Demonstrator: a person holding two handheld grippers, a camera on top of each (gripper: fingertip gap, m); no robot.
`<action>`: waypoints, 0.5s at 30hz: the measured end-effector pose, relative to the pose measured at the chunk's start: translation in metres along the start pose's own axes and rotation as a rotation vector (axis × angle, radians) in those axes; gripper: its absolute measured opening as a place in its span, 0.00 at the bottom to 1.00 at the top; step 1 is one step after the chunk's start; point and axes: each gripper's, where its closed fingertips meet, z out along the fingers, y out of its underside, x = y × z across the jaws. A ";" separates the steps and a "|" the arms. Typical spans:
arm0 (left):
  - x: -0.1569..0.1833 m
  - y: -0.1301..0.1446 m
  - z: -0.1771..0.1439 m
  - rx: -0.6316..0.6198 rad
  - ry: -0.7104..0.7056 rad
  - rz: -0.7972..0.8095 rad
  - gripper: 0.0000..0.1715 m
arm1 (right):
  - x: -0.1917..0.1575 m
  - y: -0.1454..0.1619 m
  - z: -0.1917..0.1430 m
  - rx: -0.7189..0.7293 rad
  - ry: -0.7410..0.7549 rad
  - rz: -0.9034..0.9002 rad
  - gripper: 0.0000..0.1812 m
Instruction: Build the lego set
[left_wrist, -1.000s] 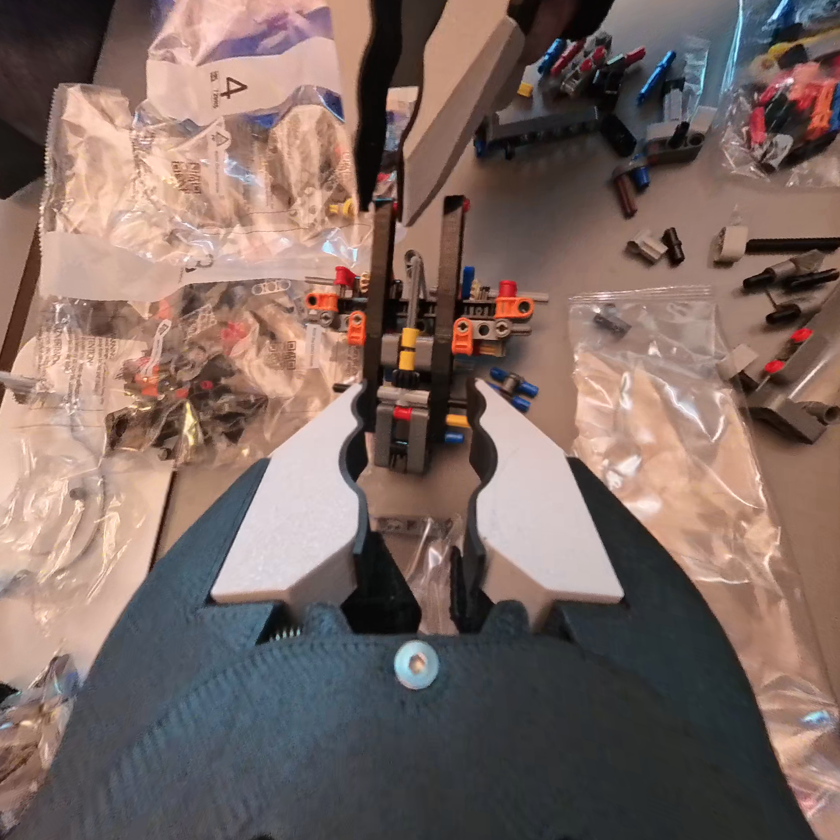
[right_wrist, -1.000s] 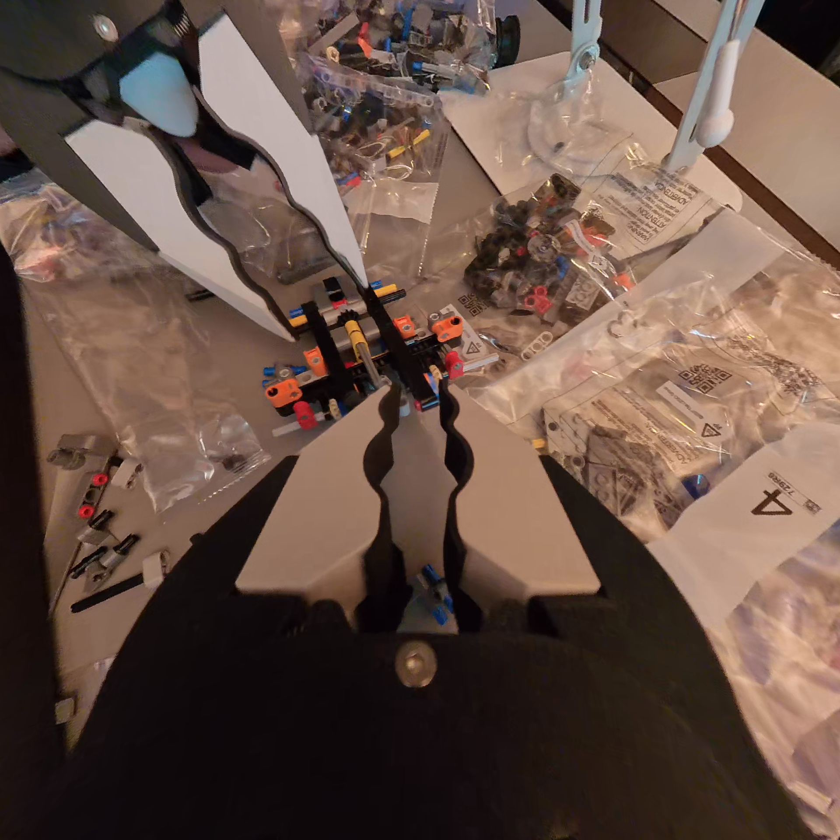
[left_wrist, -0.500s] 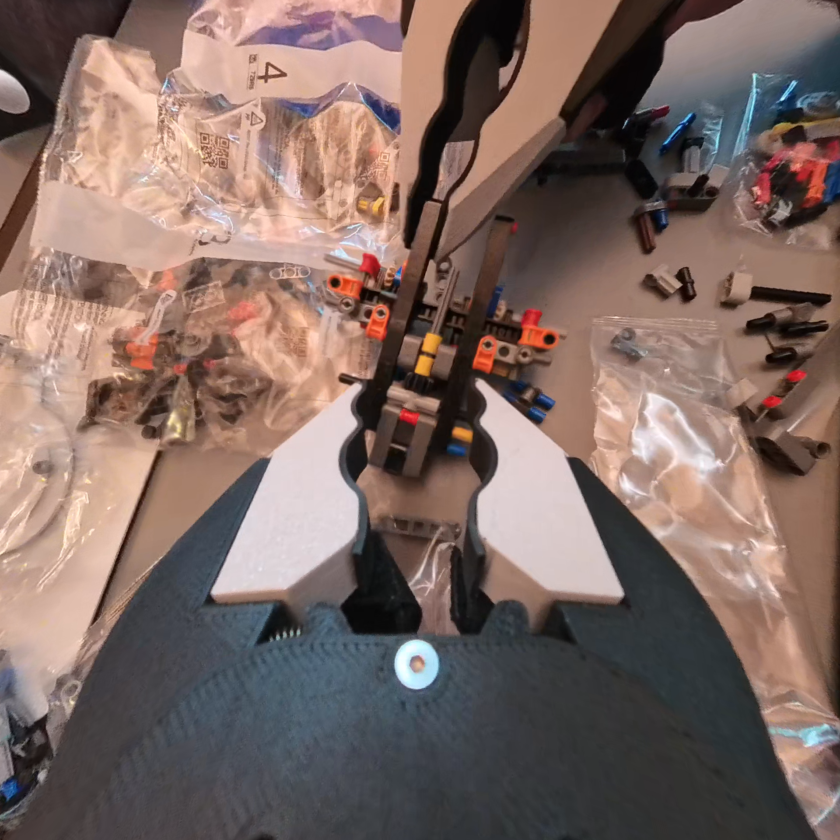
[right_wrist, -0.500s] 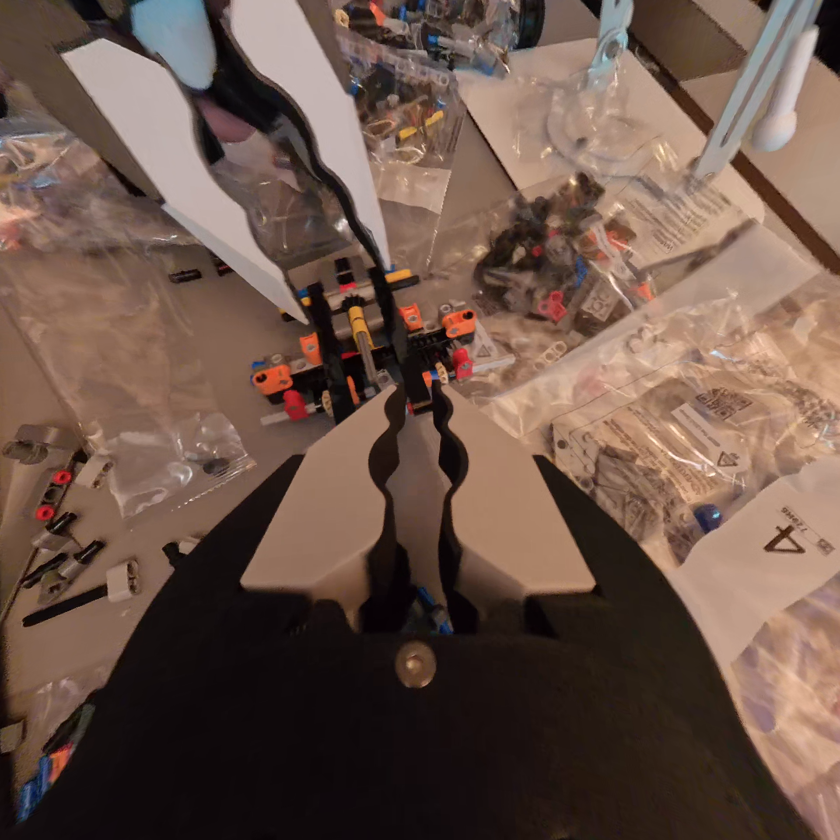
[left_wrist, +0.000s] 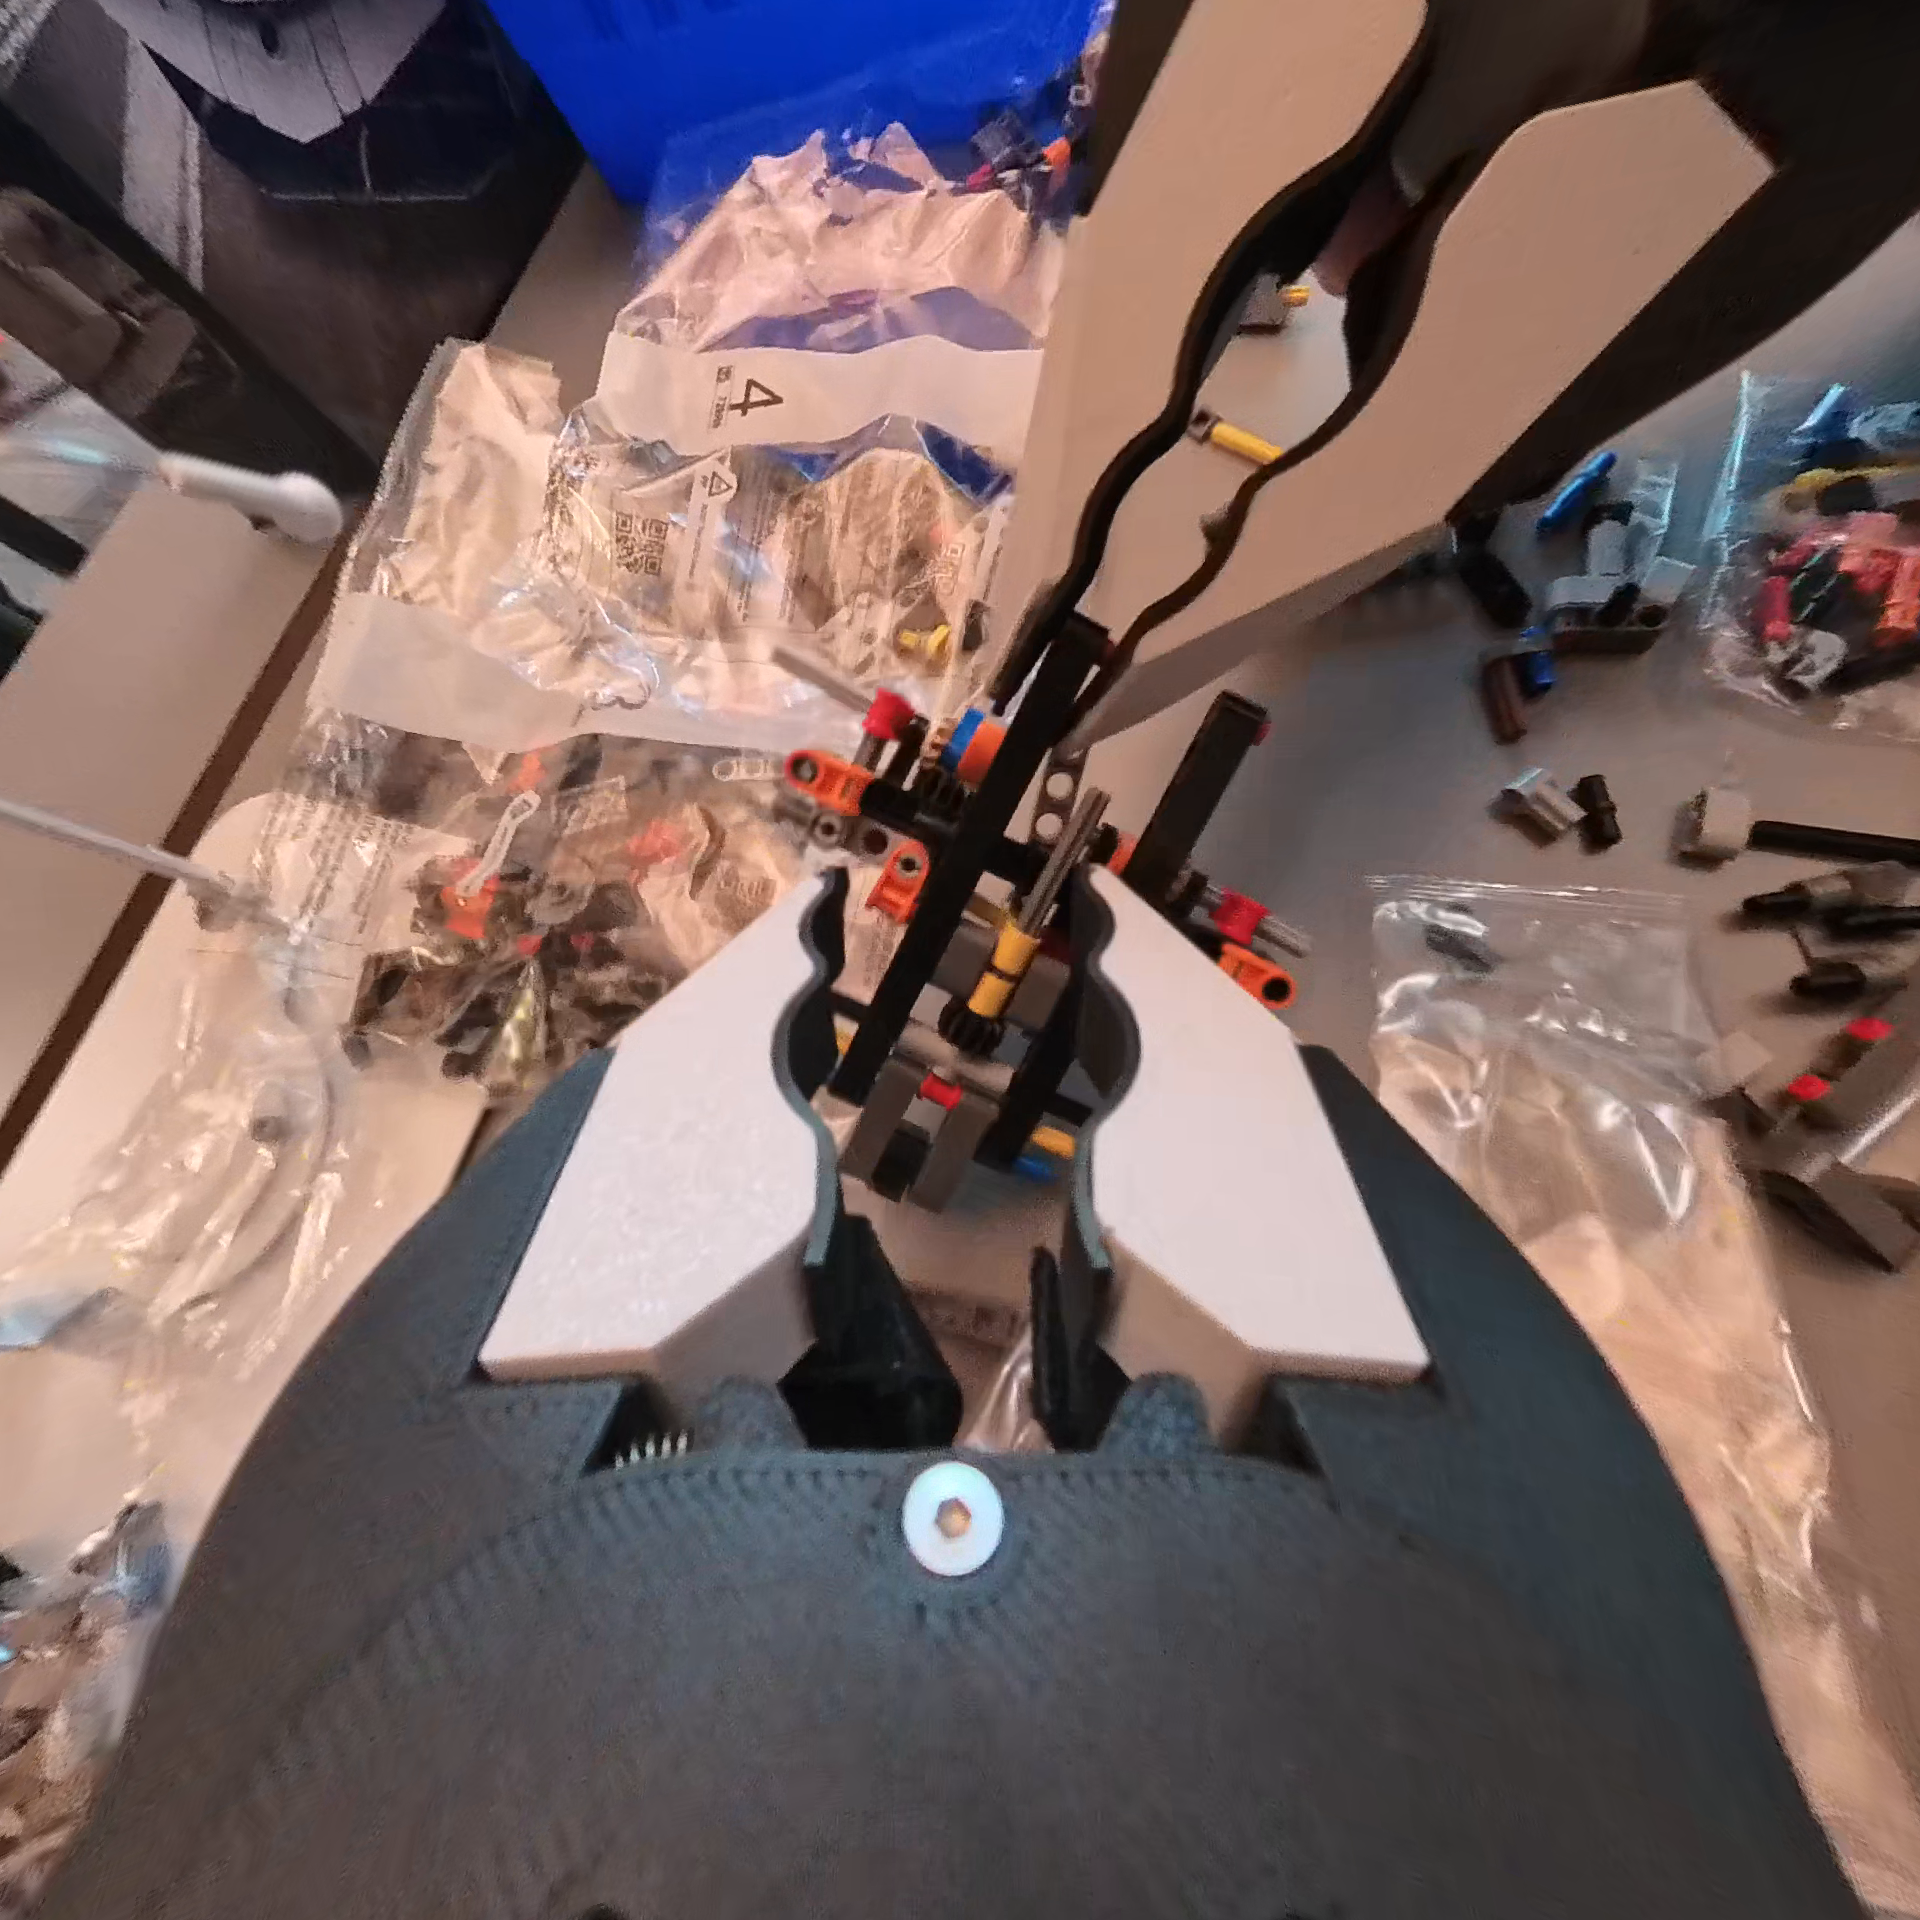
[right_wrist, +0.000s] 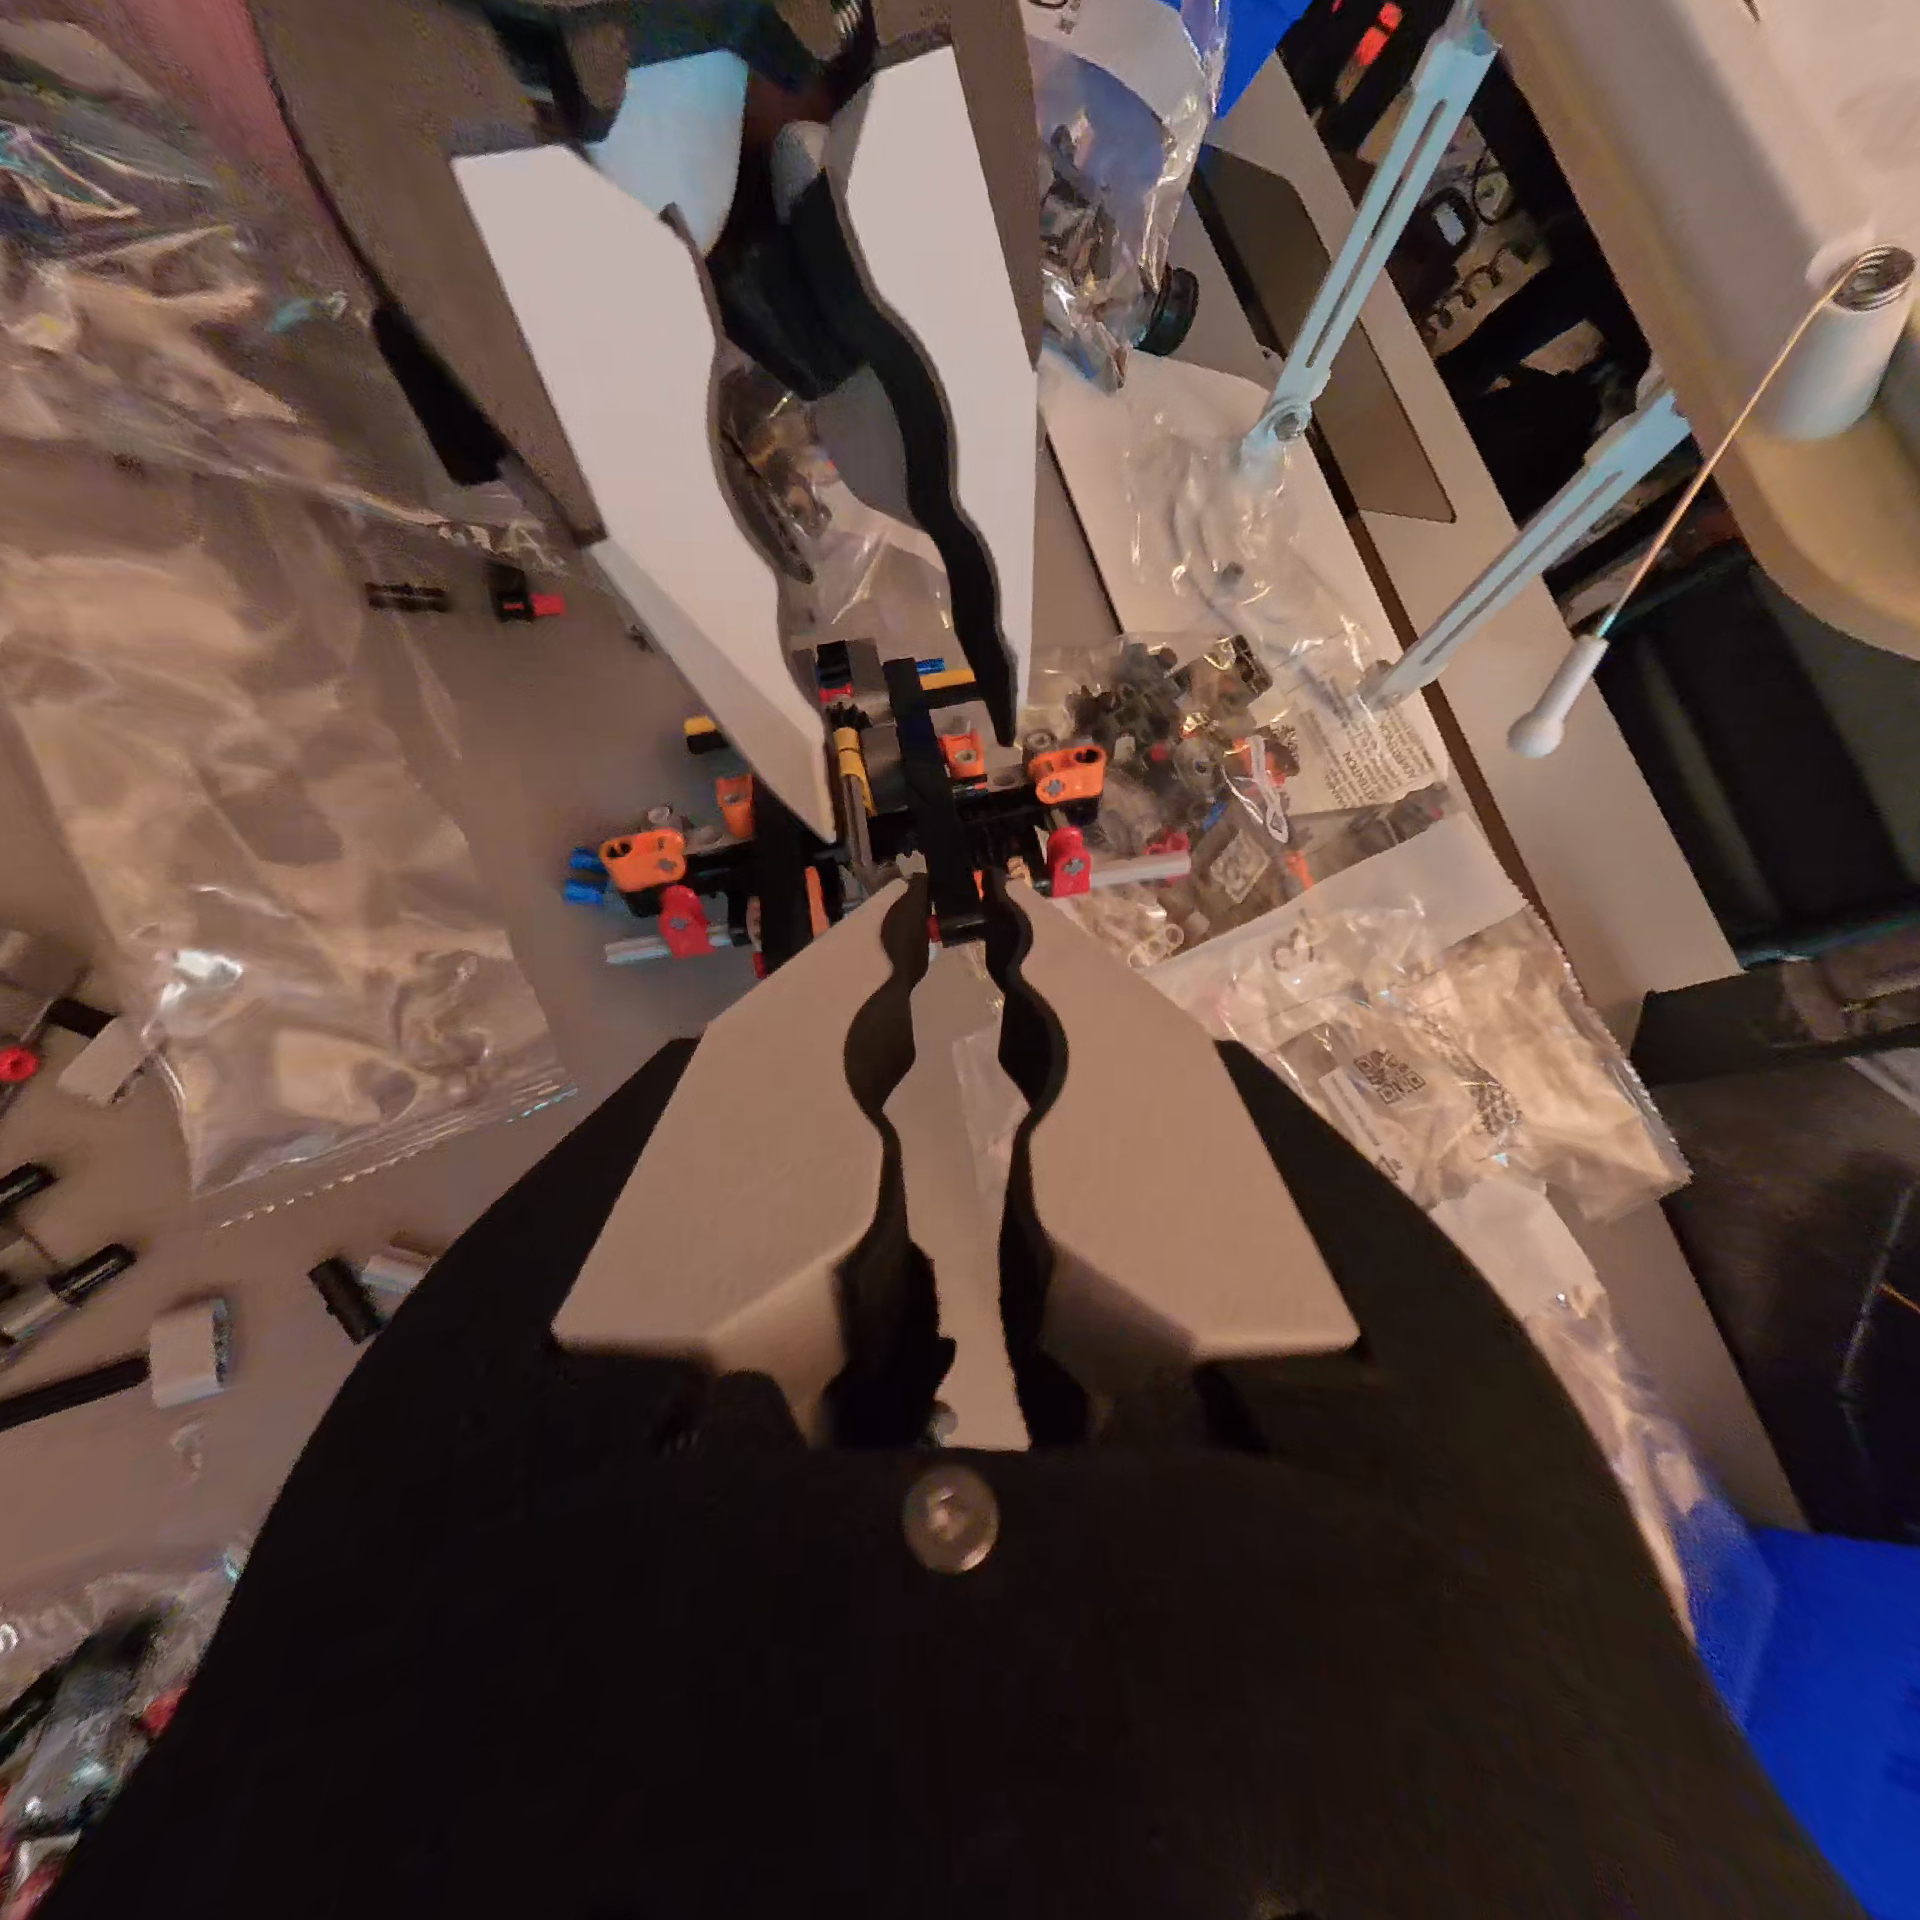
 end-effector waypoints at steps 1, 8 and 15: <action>0.003 -0.004 0.001 0.012 -0.005 0.028 0.24 | 0.001 0.001 0.001 -0.011 0.007 -0.001 0.04; 0.034 -0.011 0.001 0.019 0.104 0.146 0.17 | 0.001 0.000 0.001 0.010 -0.013 0.044 0.04; 0.038 0.000 0.013 -0.034 0.140 0.093 0.20 | -0.002 0.003 0.004 -0.007 -0.022 0.041 0.04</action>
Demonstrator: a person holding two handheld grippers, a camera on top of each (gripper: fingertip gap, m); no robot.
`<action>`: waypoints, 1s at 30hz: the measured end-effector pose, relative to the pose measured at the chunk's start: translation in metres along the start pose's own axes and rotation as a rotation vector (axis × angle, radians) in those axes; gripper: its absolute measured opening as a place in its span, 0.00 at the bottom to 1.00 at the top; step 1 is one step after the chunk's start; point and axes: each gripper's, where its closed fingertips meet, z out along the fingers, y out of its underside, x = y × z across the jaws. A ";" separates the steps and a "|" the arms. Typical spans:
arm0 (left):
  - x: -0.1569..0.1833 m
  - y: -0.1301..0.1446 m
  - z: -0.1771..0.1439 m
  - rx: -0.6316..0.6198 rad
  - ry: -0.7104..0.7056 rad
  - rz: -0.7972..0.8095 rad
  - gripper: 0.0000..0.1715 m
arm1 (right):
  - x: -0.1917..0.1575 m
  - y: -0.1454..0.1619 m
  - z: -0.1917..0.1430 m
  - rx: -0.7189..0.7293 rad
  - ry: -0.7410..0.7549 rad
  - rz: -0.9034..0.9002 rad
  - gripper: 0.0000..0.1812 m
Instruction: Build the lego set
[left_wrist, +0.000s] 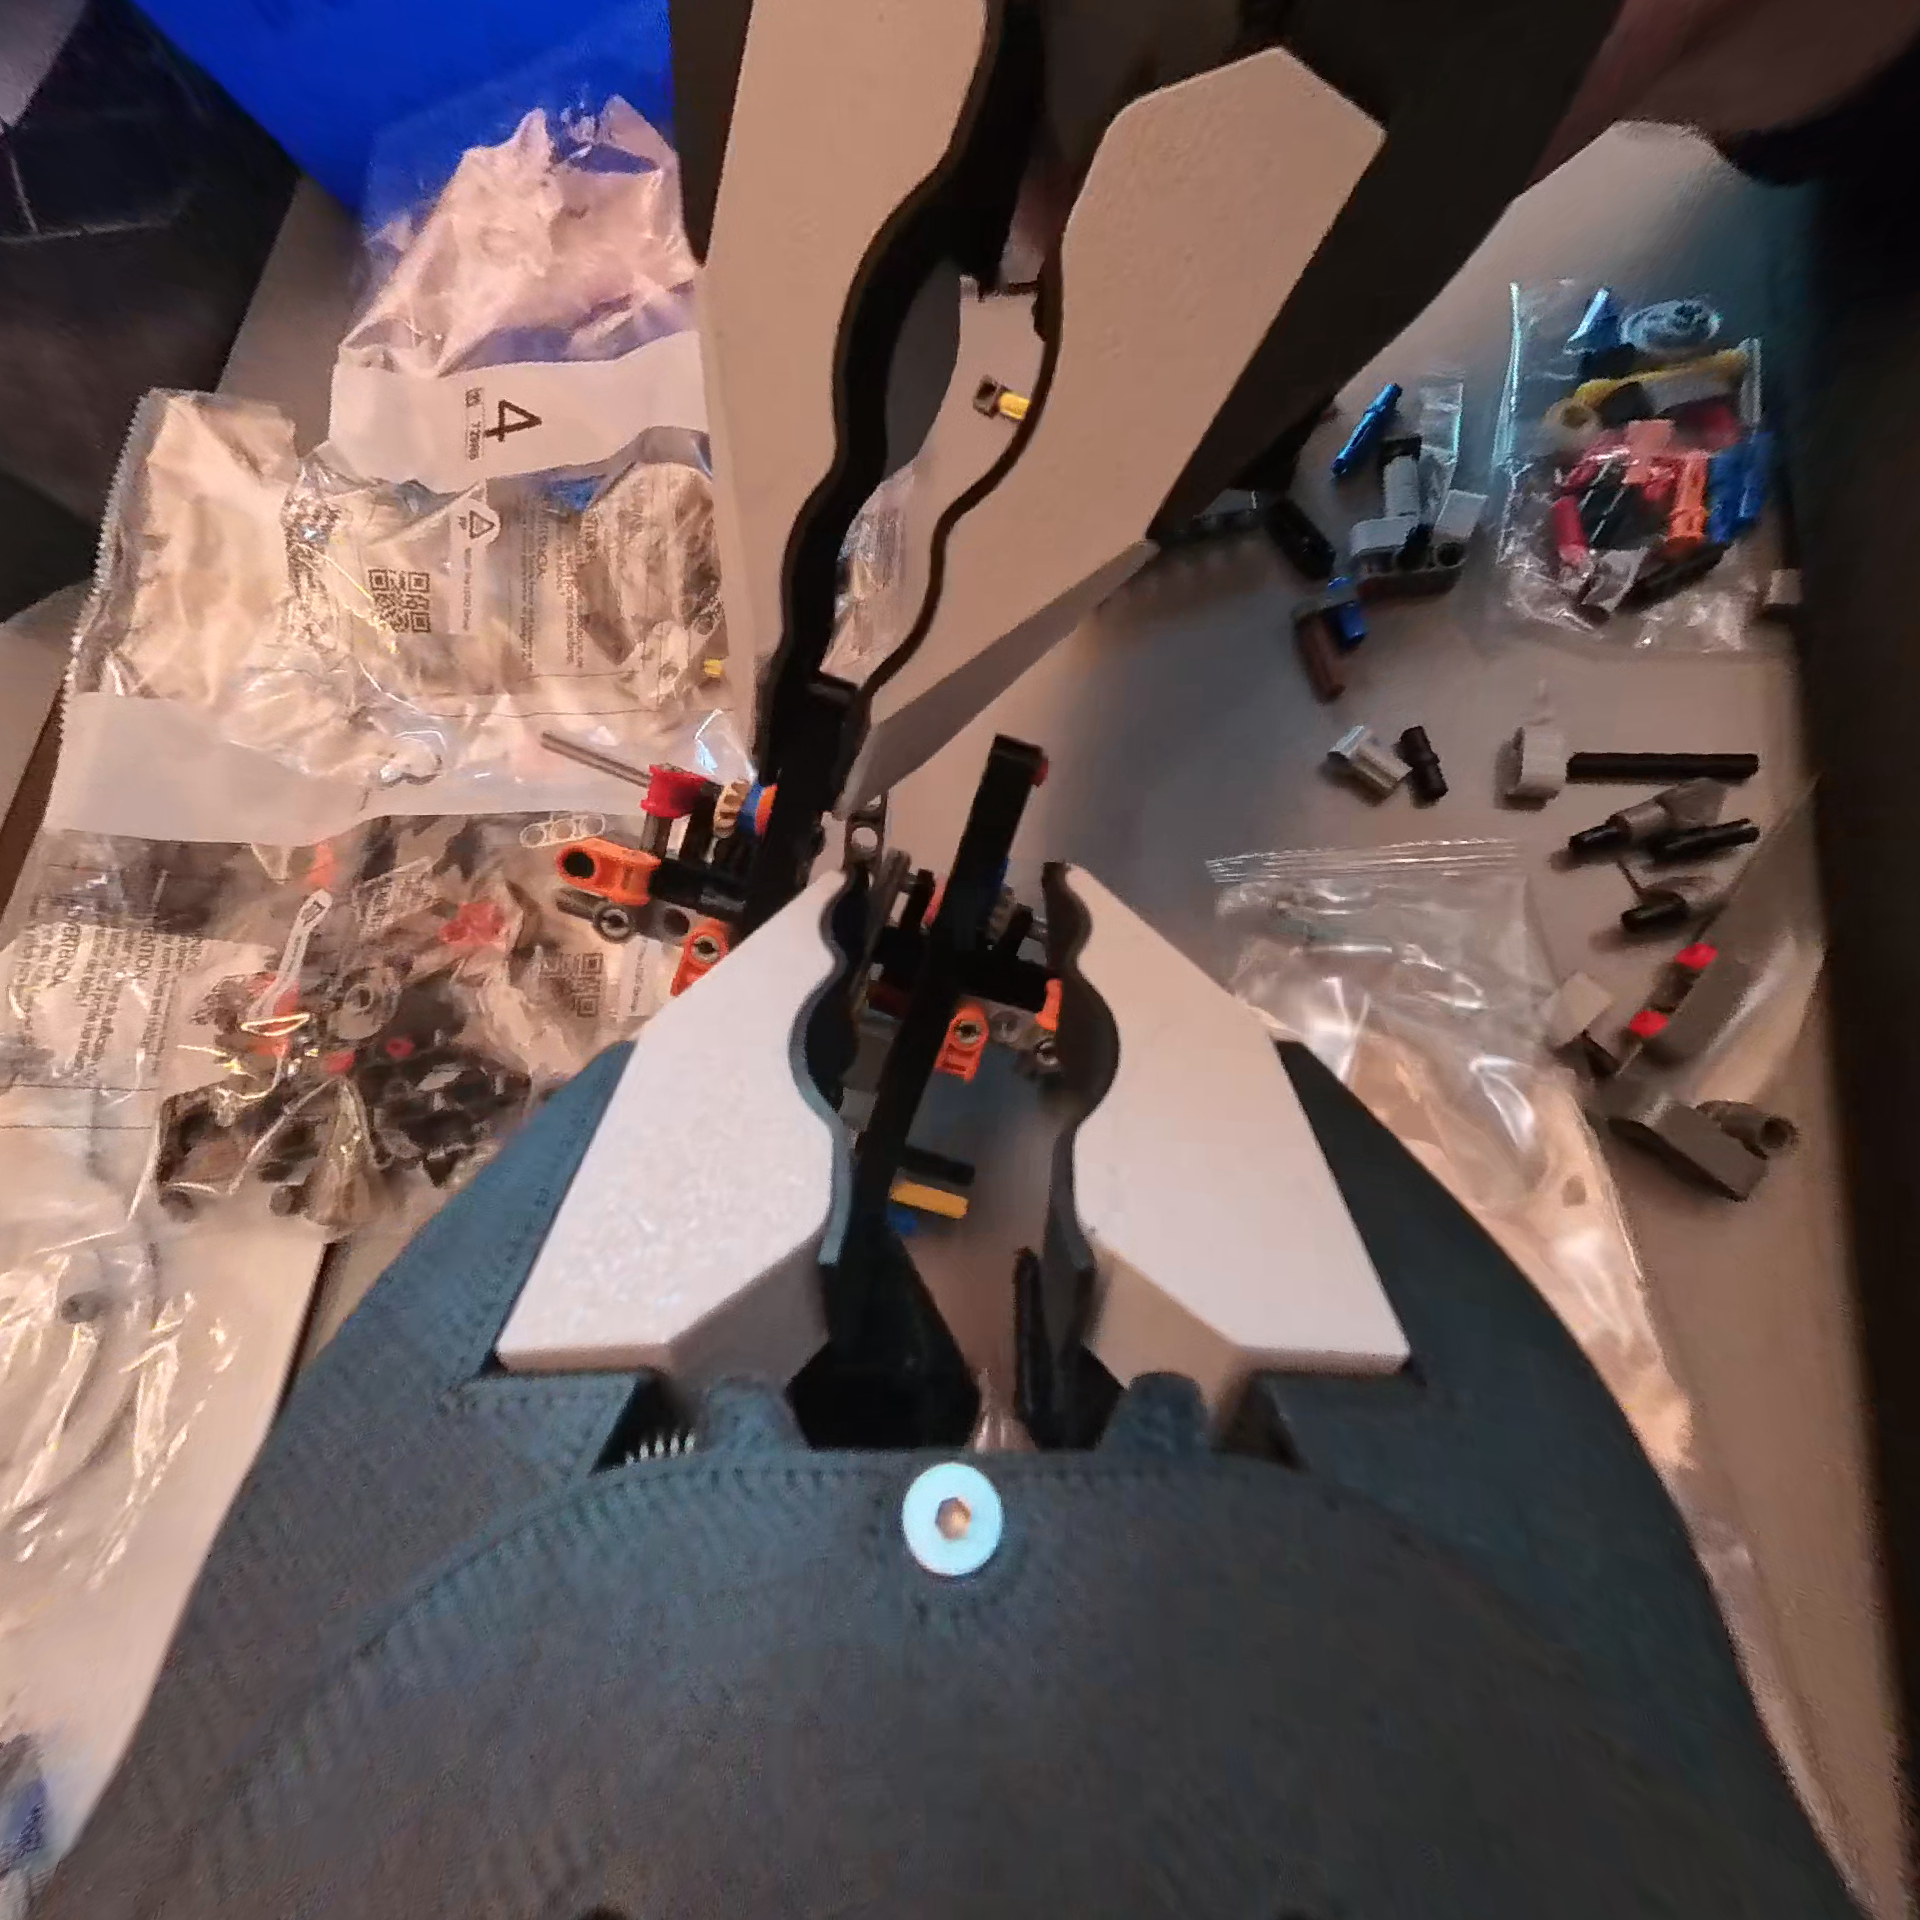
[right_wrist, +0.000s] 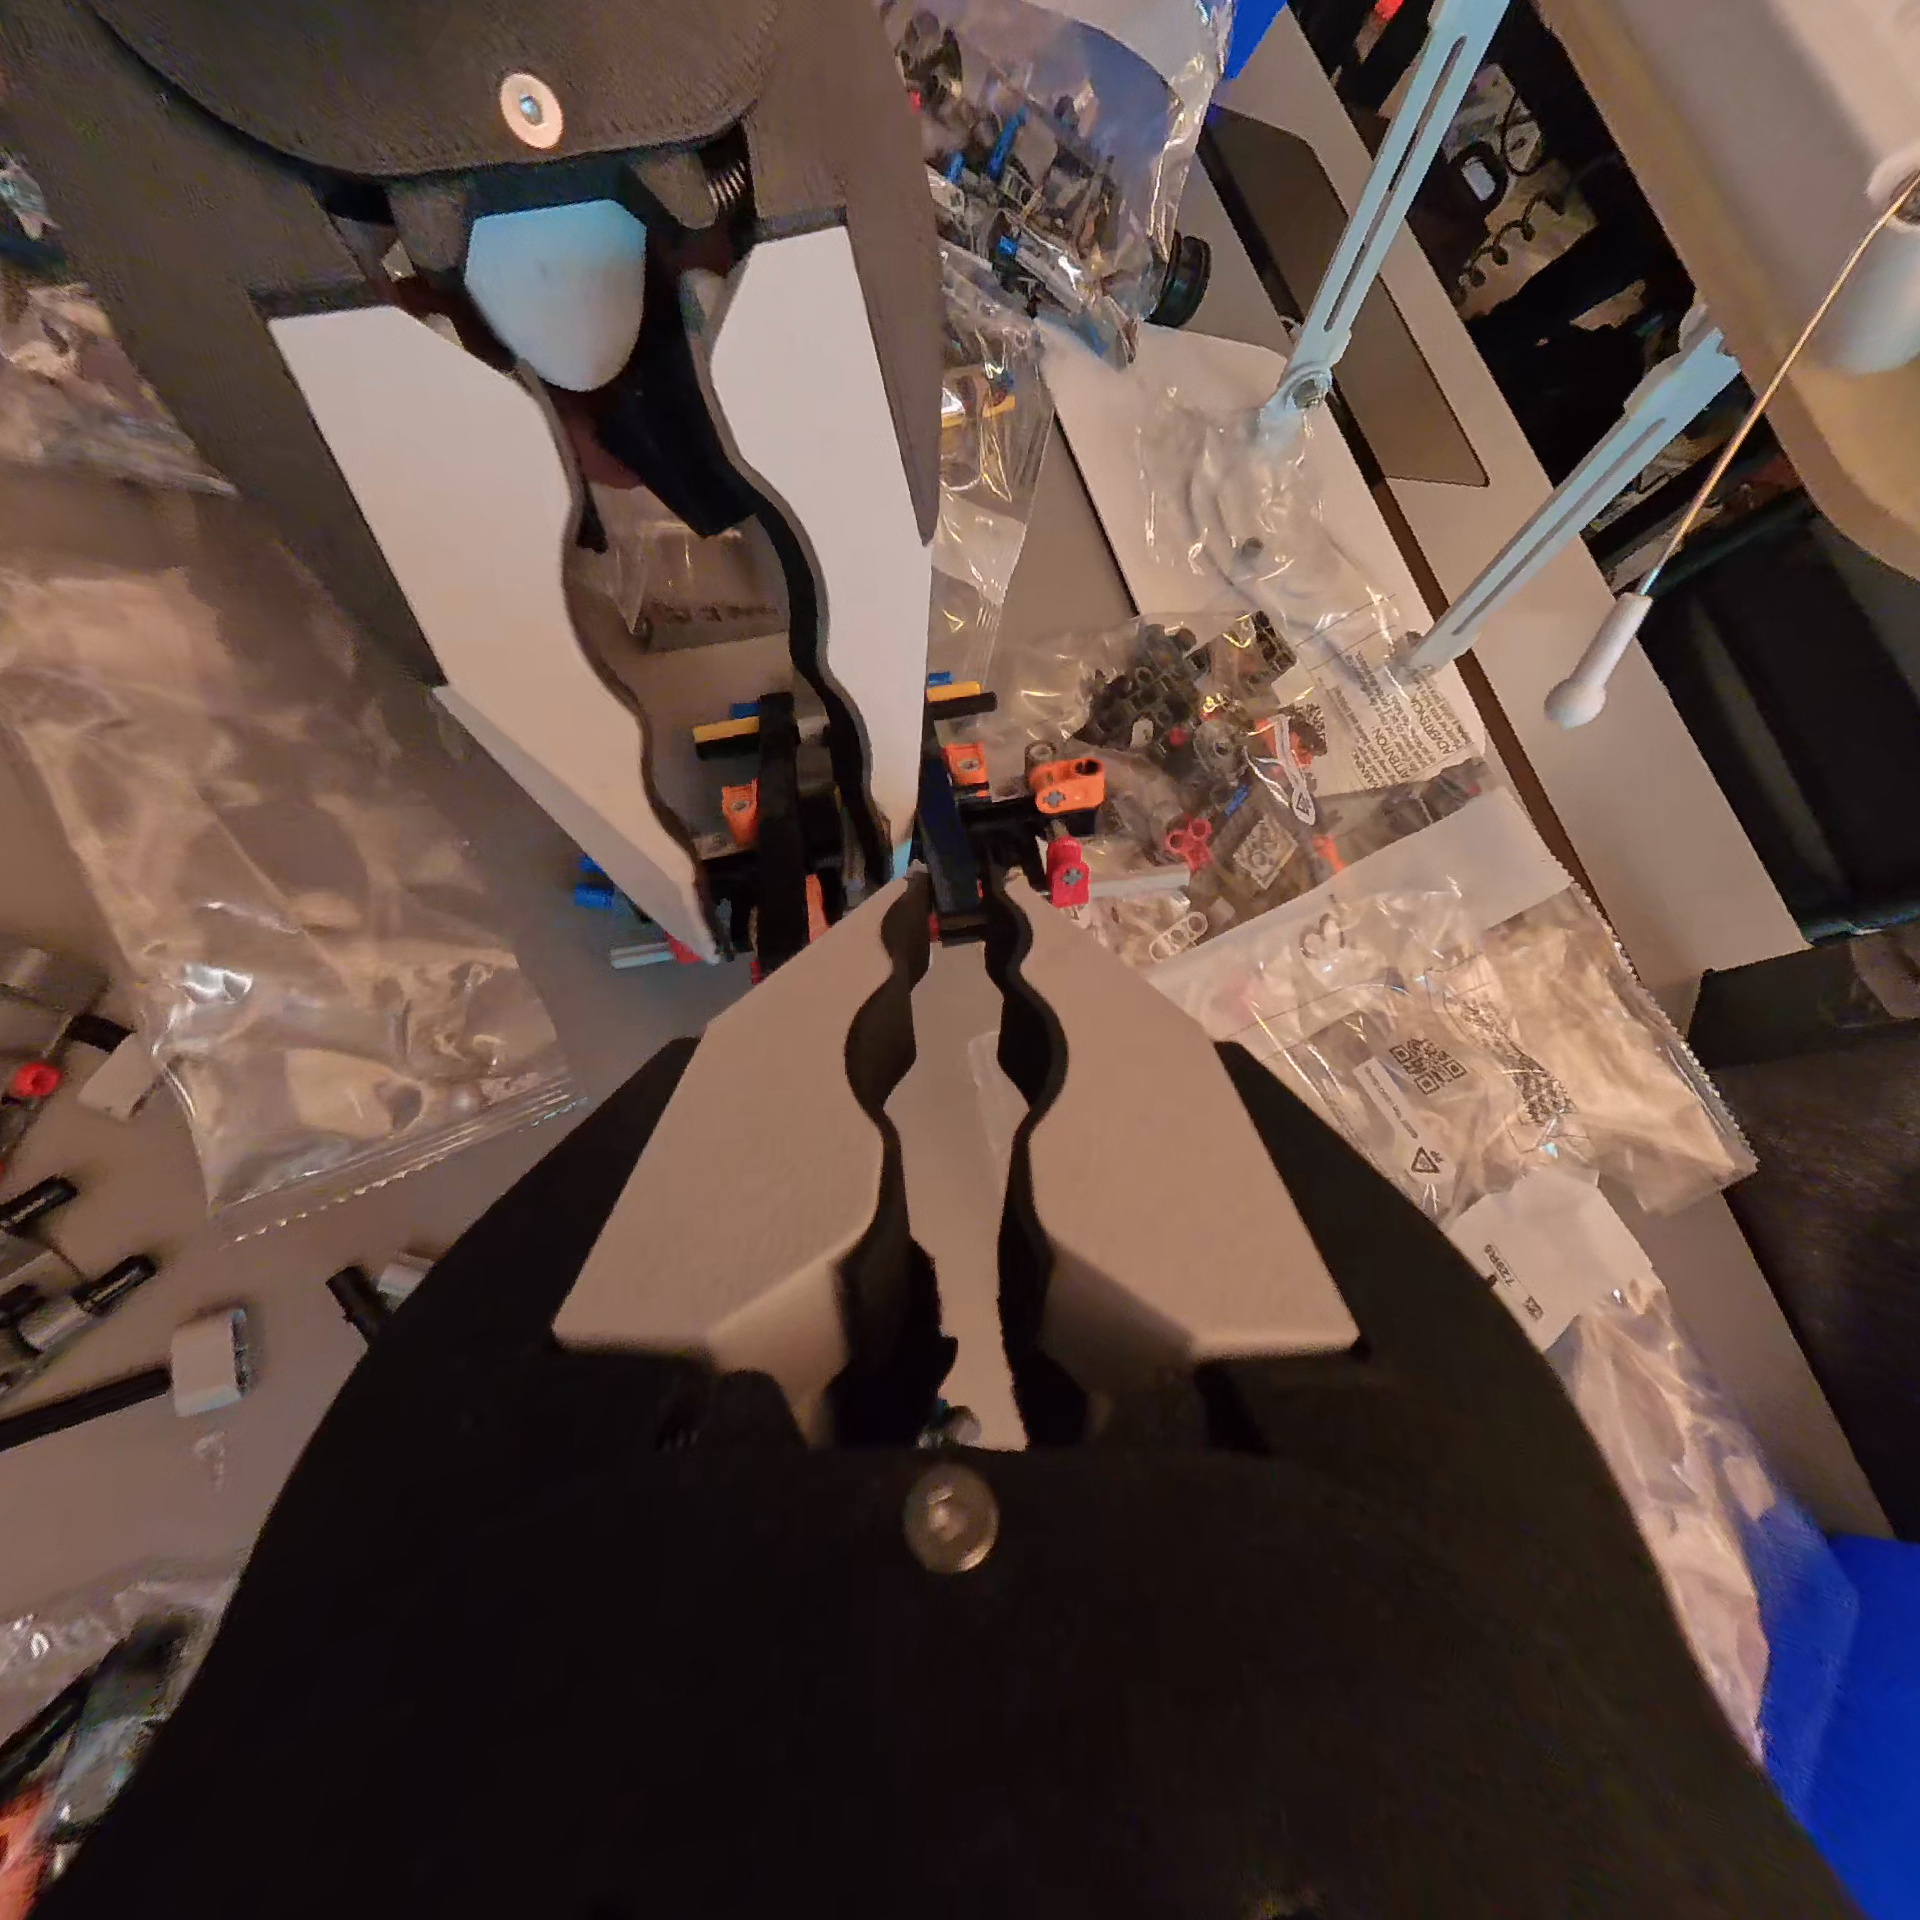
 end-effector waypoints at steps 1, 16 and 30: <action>-0.001 0.001 0.001 -0.004 -0.004 -0.002 0.16 | -0.001 0.001 0.000 -0.006 0.000 -0.007 0.04; 0.003 0.011 0.007 -0.071 -0.023 0.076 0.10 | 0.000 0.018 0.014 -0.094 -0.031 0.134 0.06; 0.017 0.014 0.006 -0.075 0.030 0.176 0.11 | -0.021 0.019 0.008 -0.041 -0.281 0.204 0.05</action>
